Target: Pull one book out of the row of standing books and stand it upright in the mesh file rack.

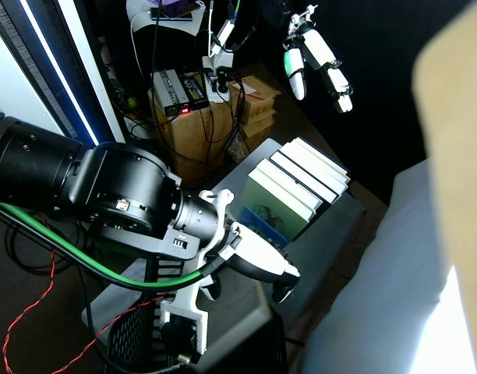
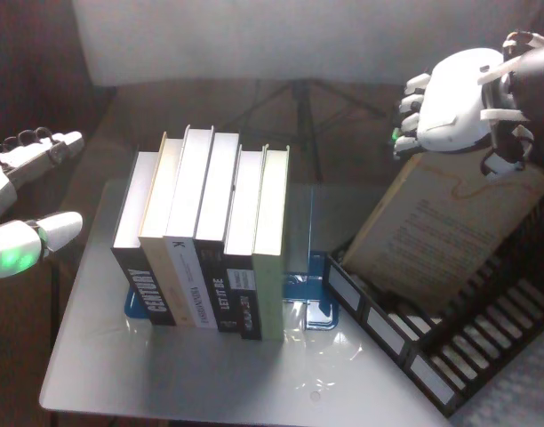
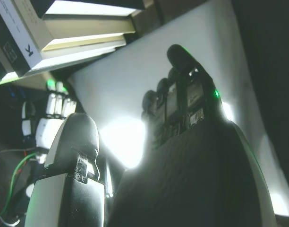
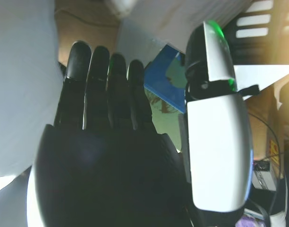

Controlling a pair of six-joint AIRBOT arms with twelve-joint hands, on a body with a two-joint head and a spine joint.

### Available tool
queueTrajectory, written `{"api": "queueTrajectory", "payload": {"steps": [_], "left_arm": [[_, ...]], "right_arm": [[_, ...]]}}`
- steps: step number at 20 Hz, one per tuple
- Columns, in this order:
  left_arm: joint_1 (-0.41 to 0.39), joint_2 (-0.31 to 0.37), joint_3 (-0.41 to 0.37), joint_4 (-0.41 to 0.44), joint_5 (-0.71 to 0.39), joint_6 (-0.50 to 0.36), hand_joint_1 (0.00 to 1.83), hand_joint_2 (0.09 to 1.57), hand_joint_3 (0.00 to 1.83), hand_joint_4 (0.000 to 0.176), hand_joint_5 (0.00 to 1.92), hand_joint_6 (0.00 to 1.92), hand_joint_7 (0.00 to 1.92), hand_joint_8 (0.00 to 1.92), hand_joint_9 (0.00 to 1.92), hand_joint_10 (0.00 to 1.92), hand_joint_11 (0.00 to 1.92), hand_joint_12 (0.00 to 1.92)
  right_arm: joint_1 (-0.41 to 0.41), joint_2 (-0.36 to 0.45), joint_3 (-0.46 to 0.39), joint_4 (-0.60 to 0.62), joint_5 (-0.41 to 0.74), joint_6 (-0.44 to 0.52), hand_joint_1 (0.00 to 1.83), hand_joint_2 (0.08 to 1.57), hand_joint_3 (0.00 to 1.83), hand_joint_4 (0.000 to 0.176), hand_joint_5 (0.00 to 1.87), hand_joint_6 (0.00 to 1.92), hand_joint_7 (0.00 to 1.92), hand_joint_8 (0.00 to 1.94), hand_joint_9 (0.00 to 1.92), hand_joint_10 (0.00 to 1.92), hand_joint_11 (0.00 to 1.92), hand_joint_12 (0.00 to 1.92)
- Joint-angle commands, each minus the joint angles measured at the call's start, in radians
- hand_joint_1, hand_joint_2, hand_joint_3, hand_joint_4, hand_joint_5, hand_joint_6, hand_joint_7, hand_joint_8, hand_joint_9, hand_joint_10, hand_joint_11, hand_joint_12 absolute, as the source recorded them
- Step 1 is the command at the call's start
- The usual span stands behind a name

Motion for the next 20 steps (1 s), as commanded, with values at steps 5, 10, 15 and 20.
{"api": "queueTrajectory", "payload": {"steps": [5, 10, 15, 20], "left_arm": [[0.000, 0.000, 0.007, -0.018, -0.124, -0.008, 0.50, 1.43, 0.00, 0.023, 0.11, 0.00, 0.07, 0.00, 0.06, 0.00, 0.00, 0.86], [0.001, -0.001, 0.006, -0.020, -0.125, -0.008, 0.52, 1.44, 0.00, 0.015, 0.11, 0.00, 0.08, 0.00, 0.07, 0.01, 0.00, 0.91], [0.000, 0.001, -0.001, -0.025, -0.129, -0.008, 0.55, 1.43, 0.00, 0.012, 0.13, 0.00, 0.09, 0.00, 0.08, 0.01, 0.00, 0.84], [0.000, 0.003, -0.005, -0.029, -0.134, -0.007, 0.56, 1.43, 0.00, 0.008, 0.13, 0.00, 0.09, 0.00, 0.08, 0.00, 0.00, 0.80]], "right_arm": [[0.008, 0.016, -0.002, -0.025, -0.078, -0.002, 1.11, 1.02, 0.00, 0.000, 0.12, 0.16, 0.08, 0.00, 0.00, 0.53, 0.00, 1.44], [0.008, 0.029, -0.017, -0.025, -0.079, 0.044, 0.87, 1.11, 0.01, 0.000, 0.02, 0.03, 0.00, 0.00, 0.02, 0.17, 0.00, 0.99], [0.061, 0.117, -0.047, 0.225, -0.136, 0.145, 0.77, 1.13, 0.00, 0.025, 0.00, 0.00, 0.00, 0.00, 0.01, 0.11, 0.00, 1.00], [0.032, 0.151, 0.007, 1.211, -0.075, -0.435, 0.71, 1.13, 0.01, 0.081, 0.00, 0.00, 0.00, 0.00, 0.00, 0.00, 0.00, 0.04]]}}
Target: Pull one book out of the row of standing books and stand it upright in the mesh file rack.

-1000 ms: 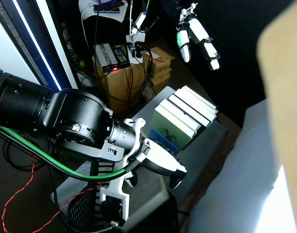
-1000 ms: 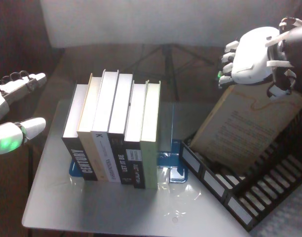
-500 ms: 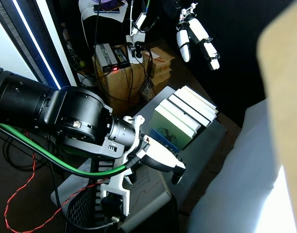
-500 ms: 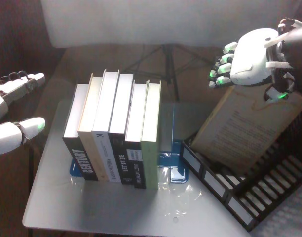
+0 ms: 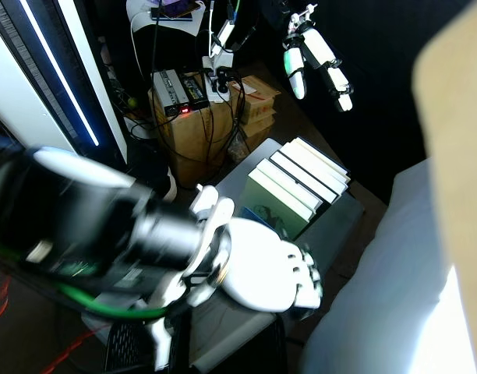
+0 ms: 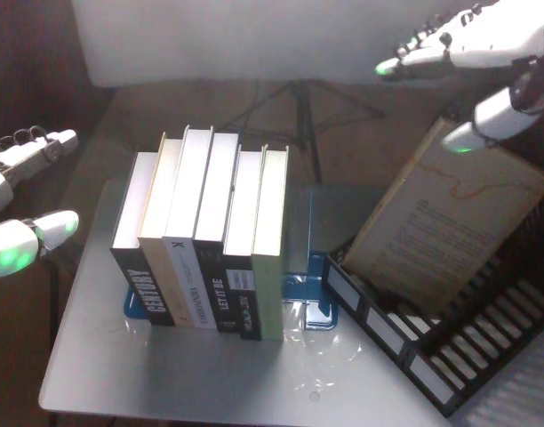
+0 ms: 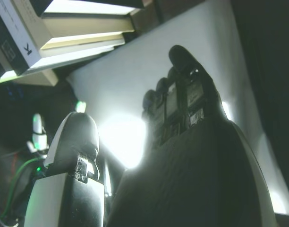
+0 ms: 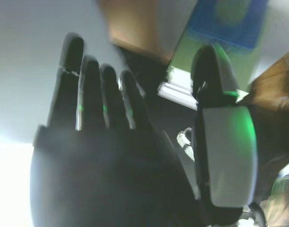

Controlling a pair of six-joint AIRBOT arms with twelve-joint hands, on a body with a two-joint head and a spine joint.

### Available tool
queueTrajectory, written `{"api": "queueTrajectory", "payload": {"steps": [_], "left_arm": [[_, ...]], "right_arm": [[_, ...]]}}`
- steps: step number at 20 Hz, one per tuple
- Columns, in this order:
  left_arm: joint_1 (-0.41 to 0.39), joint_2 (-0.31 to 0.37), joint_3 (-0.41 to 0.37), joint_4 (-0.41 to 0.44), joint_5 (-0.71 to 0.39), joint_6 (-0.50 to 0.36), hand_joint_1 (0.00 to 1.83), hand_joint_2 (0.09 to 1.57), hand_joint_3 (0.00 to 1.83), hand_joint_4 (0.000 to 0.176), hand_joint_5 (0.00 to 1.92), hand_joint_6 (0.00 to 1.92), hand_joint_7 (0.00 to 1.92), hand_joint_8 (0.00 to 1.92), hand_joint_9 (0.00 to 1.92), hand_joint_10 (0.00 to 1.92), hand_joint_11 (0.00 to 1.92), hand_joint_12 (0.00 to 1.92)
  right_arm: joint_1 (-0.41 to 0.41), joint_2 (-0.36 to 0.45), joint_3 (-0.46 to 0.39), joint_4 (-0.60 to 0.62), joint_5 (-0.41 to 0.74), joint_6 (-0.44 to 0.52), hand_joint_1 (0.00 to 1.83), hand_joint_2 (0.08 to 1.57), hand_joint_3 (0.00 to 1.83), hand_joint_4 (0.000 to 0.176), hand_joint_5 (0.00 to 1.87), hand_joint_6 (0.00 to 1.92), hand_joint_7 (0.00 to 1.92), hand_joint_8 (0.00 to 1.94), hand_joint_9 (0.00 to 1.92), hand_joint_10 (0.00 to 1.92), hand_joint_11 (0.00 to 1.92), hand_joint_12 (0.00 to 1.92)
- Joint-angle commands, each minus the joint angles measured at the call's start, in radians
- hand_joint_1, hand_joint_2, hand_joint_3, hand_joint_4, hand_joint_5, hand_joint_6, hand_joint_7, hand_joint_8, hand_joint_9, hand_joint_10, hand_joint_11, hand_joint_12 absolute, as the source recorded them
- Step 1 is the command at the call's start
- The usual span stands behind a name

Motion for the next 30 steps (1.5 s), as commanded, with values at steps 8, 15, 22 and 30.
{"api": "queueTrajectory", "payload": {"steps": [8, 15, 22, 30], "left_arm": [[0.005, 0.004, -0.002, -0.019, -0.125, -0.008, 0.54, 1.43, 0.00, 0.004, 0.12, 0.00, 0.08, 0.00, 0.07, 0.00, 0.00, 0.74], [0.009, 0.005, -0.004, -0.022, -0.127, -0.009, 0.51, 1.44, 0.00, 0.013, 0.11, 0.00, 0.06, 0.00, 0.06, 0.00, 0.00, 0.69], [0.010, 0.003, -0.004, -0.022, -0.127, -0.010, 0.51, 1.44, 0.00, 0.009, 0.11, 0.00, 0.08, 0.00, 0.07, 0.00, 0.00, 0.85], [0.010, 0.003, -0.005, -0.022, -0.130, -0.012, 0.56, 1.43, 0.00, 0.000, 0.13, 0.00, 0.09, 0.00, 0.09, 0.01, 0.00, 0.95]], "right_arm": [[-0.251, 0.046, 0.060, 1.161, 0.188, -0.556, 0.84, 1.21, 0.02, 0.000, 0.00, 0.00, 0.00, 0.00, 0.00, 0.00, 0.00, 0.00], [-0.346, -0.007, 0.114, 1.313, 0.175, -0.592, 0.88, 1.20, 0.01, 0.002, 0.00, 0.00, 0.00, 0.00, 0.00, 0.00, 0.00, 0.00], [-0.346, -0.068, 0.173, 1.288, 0.104, -0.592, 0.93, 1.22, 0.01, 0.032, 0.00, 0.00, 0.00, 0.00, 0.00, 0.00, 0.00, 0.00], [-0.346, -0.108, 0.210, 1.423, 0.077, -0.689, 0.94, 1.21, 0.00, 0.026, 0.00, 0.00, 0.00, 0.00, 0.00, 0.00, 0.03, 0.01]]}}
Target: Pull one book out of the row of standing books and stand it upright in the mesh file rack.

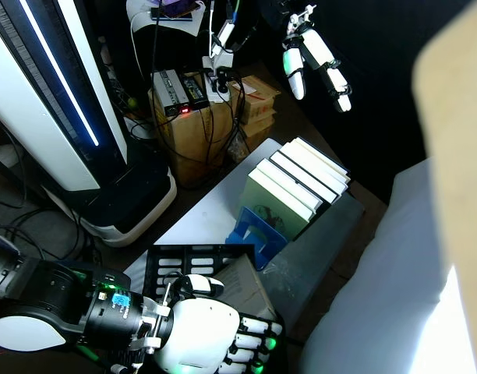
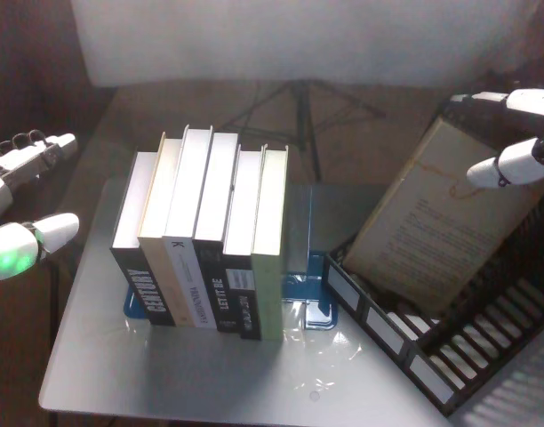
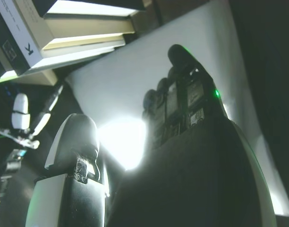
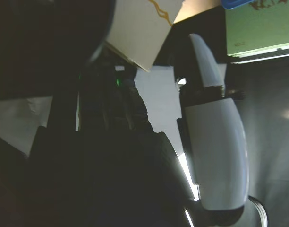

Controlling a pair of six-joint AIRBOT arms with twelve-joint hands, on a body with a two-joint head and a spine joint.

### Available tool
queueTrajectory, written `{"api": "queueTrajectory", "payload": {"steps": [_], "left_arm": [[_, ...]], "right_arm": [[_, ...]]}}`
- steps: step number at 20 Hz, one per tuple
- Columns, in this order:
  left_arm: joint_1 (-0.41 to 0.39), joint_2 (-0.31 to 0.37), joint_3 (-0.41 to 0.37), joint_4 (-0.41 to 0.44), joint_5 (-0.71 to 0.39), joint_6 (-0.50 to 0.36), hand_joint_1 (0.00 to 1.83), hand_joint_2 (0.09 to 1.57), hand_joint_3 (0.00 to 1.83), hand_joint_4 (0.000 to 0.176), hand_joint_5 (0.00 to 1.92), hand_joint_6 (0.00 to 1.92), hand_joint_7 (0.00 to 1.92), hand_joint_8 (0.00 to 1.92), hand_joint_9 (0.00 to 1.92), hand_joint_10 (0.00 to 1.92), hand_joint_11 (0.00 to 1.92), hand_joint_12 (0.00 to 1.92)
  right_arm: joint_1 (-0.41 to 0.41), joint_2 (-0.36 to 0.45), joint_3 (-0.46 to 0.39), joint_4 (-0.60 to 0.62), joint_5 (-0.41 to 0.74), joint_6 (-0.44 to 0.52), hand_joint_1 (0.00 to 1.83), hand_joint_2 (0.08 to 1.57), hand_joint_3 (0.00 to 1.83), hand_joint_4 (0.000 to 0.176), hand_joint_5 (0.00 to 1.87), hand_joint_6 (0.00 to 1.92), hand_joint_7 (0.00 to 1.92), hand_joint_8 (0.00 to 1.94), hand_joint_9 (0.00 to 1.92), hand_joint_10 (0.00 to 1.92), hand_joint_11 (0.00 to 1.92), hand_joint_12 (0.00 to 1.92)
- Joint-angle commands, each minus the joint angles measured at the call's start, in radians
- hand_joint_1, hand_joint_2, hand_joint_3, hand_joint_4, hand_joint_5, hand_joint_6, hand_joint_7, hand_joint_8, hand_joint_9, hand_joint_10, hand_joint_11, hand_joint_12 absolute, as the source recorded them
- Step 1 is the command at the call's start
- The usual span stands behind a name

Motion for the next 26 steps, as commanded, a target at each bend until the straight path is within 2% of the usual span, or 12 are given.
{"api": "queueTrajectory", "payload": {"steps": [1, 4, 5, 8, 13, 14, 15, 20, 22, 23, 24, 26], "left_arm": [[0.000, 0.003, 0.000, -0.014, -0.129, -0.009, 0.56, 1.43, 0.00, 0.000, 0.13, 0.00, 0.10, 0.00, 0.10, 0.01, 0.00, 0.93], [0.000, 0.003, -0.001, -0.014, -0.130, -0.009, 0.53, 1.43, 0.00, 0.004, 0.12, 0.00, 0.09, 0.00, 0.10, 0.00, 0.00, 1.03], [0.000, 0.003, -0.001, -0.014, -0.130, -0.009, 0.51, 1.44, 0.00, 0.009, 0.12, 0.00, 0.09, 0.00, 0.08, 0.01, 0.00, 0.96], [0.000, 0.003, 0.000, -0.014, -0.131, -0.010, 0.53, 1.43, 0.00, 0.010, 0.12, 0.00, 0.09, 0.00, 0.08, 0.01, 0.00, 0.88], [0.000, 0.002, 0.001, -0.014, -0.130, -0.010, 0.51, 1.44, 0.00, 0.008, 0.11, 0.00, 0.08, 0.00, 0.08, 0.00, 0.00, 0.96], [0.000, 0.002, 0.001, -0.014, -0.130, -0.010, 0.51, 1.44, 0.00, 0.007, 0.11, 0.00, 0.08, 0.00, 0.08, 0.00, 0.00, 0.96], [0.000, 0.001, 0.002, -0.014, -0.130, -0.010, 0.53, 1.44, 0.00, 0.007, 0.11, 0.00, 0.08, 0.00, 0.09, 0.00, 0.00, 0.92], [0.000, 0.001, 0.002, -0.016, -0.131, -0.010, 0.52, 1.44, 0.00, 0.010, 0.11, 0.00, 0.08, 0.00, 0.08, 0.00, 0.00, 0.94], [0.000, 0.001, 0.002, -0.016, -0.131, -0.010, 0.52, 1.44, 0.00, 0.014, 0.11, 0.00, 0.07, 0.00, 0.07, 0.01, 0.00, 0.91], [0.000, 0.001, 0.002, -0.016, -0.131, -0.011, 0.53, 1.44, 0.00, 0.009, 0.11, 0.00, 0.08, 0.00, 0.07, 0.01, 0.00, 0.91], [0.000, 0.001, 0.002, -0.016, -0.131, -0.011, 0.51, 1.44, 0.00, 0.011, 0.11, 0.00, 0.08, 0.00, 0.08, 0.01, 0.00, 0.90], [0.000, 0.000, 0.003, -0.016, -0.131, -0.011, 0.52, 1.44, 0.00, 0.013, 0.11, 0.00, 0.07, 0.00, 0.07, 0.01, 0.00, 0.87]], "right_arm": [[0.004, 0.016, 0.008, 0.039, 0.072, -0.017, 0.93, 1.20, 0.00, 0.033, 0.00, 0.00, 0.00, 0.00, 0.00, 0.00, 0.06, 0.03], [-0.005, 0.016, 0.005, 0.041, 0.069, -0.017, 0.89, 1.21, 0.01, 0.010, 0.00, 0.00, 0.00, 0.00, 0.00, 0.00, 0.00, 0.00], [-0.010, 0.015, 0.005, 0.042, 0.069, -0.017, 1.01, 1.20, 0.00, 0.000, 0.00, 0.00, 0.00, 0.00, 0.12, 0.35, 0.00, 0.87], [-0.025, 0.011, 0.004, 0.047, 0.069, -0.017, 0.95, 1.22, 0.00, 0.000, 0.18, 0.03, 0.28, 0.09, 0.12, 0.97, 0.00, 1.52], [-0.032, 0.023, -0.020, -0.005, 0.069, -0.017, 1.05, 1.28, 0.00, 0.000, 0.62, 0.08, 0.59, 0.11, 0.34, 0.77, 0.06, 1.46], [-0.033, 0.027, -0.025, -0.017, 0.069, -0.016, 1.05, 1.29, 0.00, 0.000, 0.64, 1.19, 0.63, 0.10, 0.37, 0.76, 0.09, 1.48], [-0.033, 0.031, -0.029, -0.024, 0.069, -0.016, 1.05, 1.31, 0.00, 0.000, 0.62, 1.45, 0.68, 0.11, 0.46, 0.80, 0.18, 1.51], [-0.033, 0.045, -0.042, -0.045, 0.072, -0.016, 1.06, 1.29, 0.00, 0.000, 0.66, 1.45, 0.71, 0.06, 0.49, 0.68, 0.15, 1.50], [-0.033, 0.040, -0.037, -0.051, 0.069, -0.016, 1.06, 1.30, 0.00, 0.000, 0.65, 1.46, 0.75, 0.09, 0.43, 0.96, 0.21, 1.65], [-0.033, 0.038, -0.035, -0.056, 0.065, -0.016, 1.14, 1.29, 0.00, 0.000, 0.76, 1.40, 0.59, 1.22, 0.46, 1.03, 0.26, 1.68], [-0.033, 0.038, -0.029, -0.087, 0.058, 0.000, 1.13, 1.29, 0.00, 0.000, 0.73, 1.41, 0.62, 1.44, 0.53, 1.04, 0.31, 1.65], [-0.031, 0.031, -0.024, -0.143, 0.043, 0.015, 1.33, 1.25, 0.00, 0.000, 0.69, 1.28, 0.69, 1.40, 0.72, 1.55, 0.55, 1.66]]}}
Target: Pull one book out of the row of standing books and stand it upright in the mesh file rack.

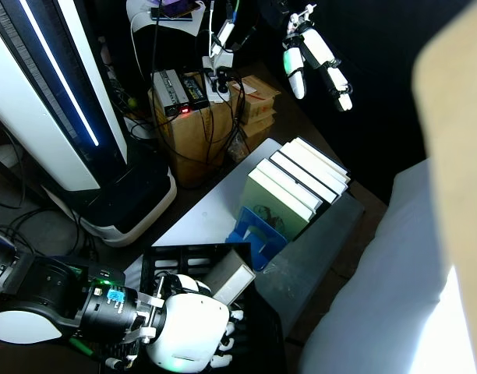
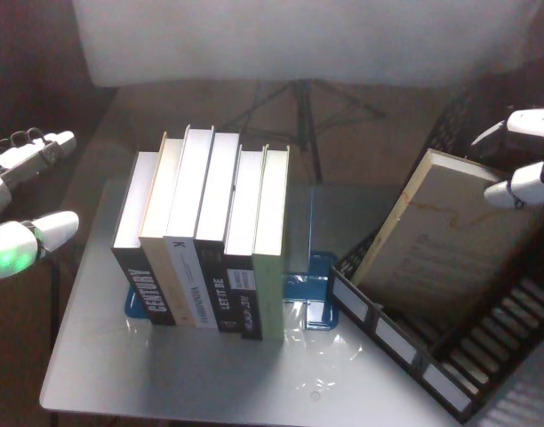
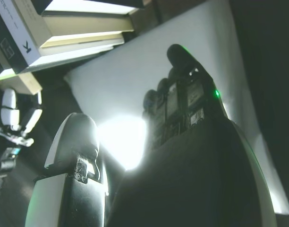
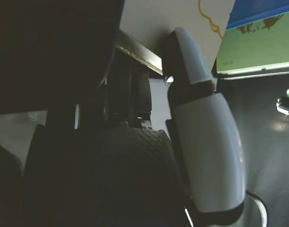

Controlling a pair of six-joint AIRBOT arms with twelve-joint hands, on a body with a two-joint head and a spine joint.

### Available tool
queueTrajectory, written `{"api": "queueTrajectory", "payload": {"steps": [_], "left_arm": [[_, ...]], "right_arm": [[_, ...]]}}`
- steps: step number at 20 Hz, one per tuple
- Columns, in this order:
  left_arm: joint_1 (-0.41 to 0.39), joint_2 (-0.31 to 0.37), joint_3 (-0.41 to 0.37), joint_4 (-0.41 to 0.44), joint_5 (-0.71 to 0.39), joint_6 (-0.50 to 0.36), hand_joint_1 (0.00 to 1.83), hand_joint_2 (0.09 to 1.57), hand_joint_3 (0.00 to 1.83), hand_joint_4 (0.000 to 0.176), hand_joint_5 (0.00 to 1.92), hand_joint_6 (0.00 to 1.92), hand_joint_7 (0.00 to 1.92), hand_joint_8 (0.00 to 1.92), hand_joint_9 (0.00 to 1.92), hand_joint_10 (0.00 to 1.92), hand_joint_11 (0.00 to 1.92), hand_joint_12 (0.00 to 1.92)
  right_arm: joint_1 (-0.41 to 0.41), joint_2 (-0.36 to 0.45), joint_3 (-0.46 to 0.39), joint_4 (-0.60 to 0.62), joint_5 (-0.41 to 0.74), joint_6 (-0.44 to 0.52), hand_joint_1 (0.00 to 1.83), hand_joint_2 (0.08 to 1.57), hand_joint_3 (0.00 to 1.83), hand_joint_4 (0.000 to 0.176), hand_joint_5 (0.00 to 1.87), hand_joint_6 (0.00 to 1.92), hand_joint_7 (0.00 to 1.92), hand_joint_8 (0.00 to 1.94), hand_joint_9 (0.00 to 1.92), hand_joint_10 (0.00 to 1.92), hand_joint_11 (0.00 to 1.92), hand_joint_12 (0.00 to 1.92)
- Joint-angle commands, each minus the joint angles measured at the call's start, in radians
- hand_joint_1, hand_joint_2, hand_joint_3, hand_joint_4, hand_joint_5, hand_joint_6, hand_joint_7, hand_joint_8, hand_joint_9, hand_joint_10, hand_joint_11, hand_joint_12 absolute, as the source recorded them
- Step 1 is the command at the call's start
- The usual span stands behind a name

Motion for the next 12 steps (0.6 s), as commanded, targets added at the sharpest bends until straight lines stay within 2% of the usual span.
{"api": "queueTrajectory", "payload": {"steps": [1, 2, 3, 4, 5, 6, 7, 9, 11, 12], "left_arm": [[0.000, 0.000, 0.003, -0.014, -0.124, -0.007, 0.53, 1.43, 0.00, 0.012, 0.11, 0.00, 0.08, 0.00, 0.08, 0.00, 0.00, 0.89], [0.000, 0.000, 0.003, -0.014, -0.124, -0.007, 0.52, 1.44, 0.00, 0.012, 0.11, 0.00, 0.08, 0.00, 0.07, 0.00, 0.00, 0.89], [0.000, 0.000, 0.003, -0.014, -0.124, -0.007, 0.52, 1.44, 0.00, 0.012, 0.11, 0.00, 0.08, 0.00, 0.08, 0.00, 0.00, 0.89], [0.000, 0.000, 0.003, -0.014, -0.124, -0.007, 0.54, 1.43, 0.00, 0.005, 0.12, 0.00, 0.09, 0.00, 0.09, 0.01, 0.00, 0.95], [0.000, 0.000, 0.003, -0.014, -0.124, -0.008, 0.54, 1.43, 0.00, 0.003, 0.12, 0.00, 0.09, 0.00, 0.09, 0.01, 0.00, 0.96], [0.000, 0.000, 0.003, -0.014, -0.124, -0.008, 0.53, 1.44, 0.00, 0.001, 0.11, 0.00, 0.09, 0.00, 0.09, 0.01, 0.00, 0.97], [0.000, -0.001, 0.003, -0.015, -0.124, -0.008, 0.53, 1.44, 0.00, 0.008, 0.11, 0.00, 0.08, 0.00, 0.09, 0.01, 0.00, 0.97], [0.000, -0.001, 0.003, -0.015, -0.125, -0.008, 0.52, 1.44, 0.00, 0.013, 0.11, 0.00, 0.08, 0.00, 0.08, 0.00, 0.00, 0.93], [0.000, -0.001, 0.003, -0.016, -0.125, -0.008, 0.52, 1.44, 0.00, 0.013, 0.11, 0.00, 0.08, 0.00, 0.08, 0.00, 0.00, 0.93], [0.000, -0.001, 0.003, -0.016, -0.126, -0.008, 0.52, 1.44, 0.00, 0.004, 0.11, 0.00, 0.08, 0.00, 0.08, 0.00, 0.00, 0.91]], "right_arm": [[0.003, 0.012, 0.010, -0.027, 0.044, -0.005, 1.33, 1.24, 0.00, 0.000, 0.67, 1.28, 0.71, 1.39, 0.74, 1.56, 0.58, 1.70], [0.010, 0.014, 0.009, -0.042, 0.041, -0.005, 1.18, 1.26, 0.00, 0.000, 0.69, 1.34, 0.74, 1.44, 0.75, 1.33, 0.53, 1.69], [0.021, 0.014, 0.009, -0.057, 0.038, -0.005, 1.14, 1.27, 0.00, 0.002, 0.70, 1.37, 0.73, 1.44, 0.73, 1.19, 0.47, 1.64], [0.026, 0.016, 0.009, -0.062, 0.038, -0.005, 1.14, 1.25, 0.00, 0.016, 0.74, 1.34, 0.75, 1.39, 0.73, 1.11, 0.43, 1.64], [0.042, 0.018, 0.007, -0.084, 0.034, -0.005, 1.15, 1.24, 0.00, 0.013, 0.74, 1.32, 0.77, 1.38, 0.75, 1.11, 0.42, 1.65], [0.046, 0.019, 0.006, -0.087, 0.033, -0.005, 1.15, 1.25, 0.00, 0.000, 0.71, 1.33, 0.77, 1.41, 0.75, 1.12, 0.41, 1.64], [0.065, 0.024, 0.000, -0.110, 0.030, -0.005, 1.15, 1.24, 0.00, 0.000, 0.73, 1.30, 0.79, 1.40, 0.76, 1.12, 0.35, 1.64], [0.077, 0.027, -0.007, -0.133, 0.030, 0.003, 1.16, 1.24, 0.00, 0.000, 0.74, 1.30, 0.80, 1.37, 0.80, 1.10, 0.39, 1.62], [0.094, 0.030, -0.012, -0.177, 0.030, 0.021, 1.16, 1.24, 0.00, 0.000, 0.74, 1.30, 0.80, 1.37, 0.80, 1.10, 0.39, 1.62], [0.110, 0.037, -0.021, -0.201, 0.031, 0.026, 1.17, 1.22, 0.00, 0.000, 0.77, 1.25, 0.82, 1.34, 0.82, 1.11, 0.39, 1.62]]}}
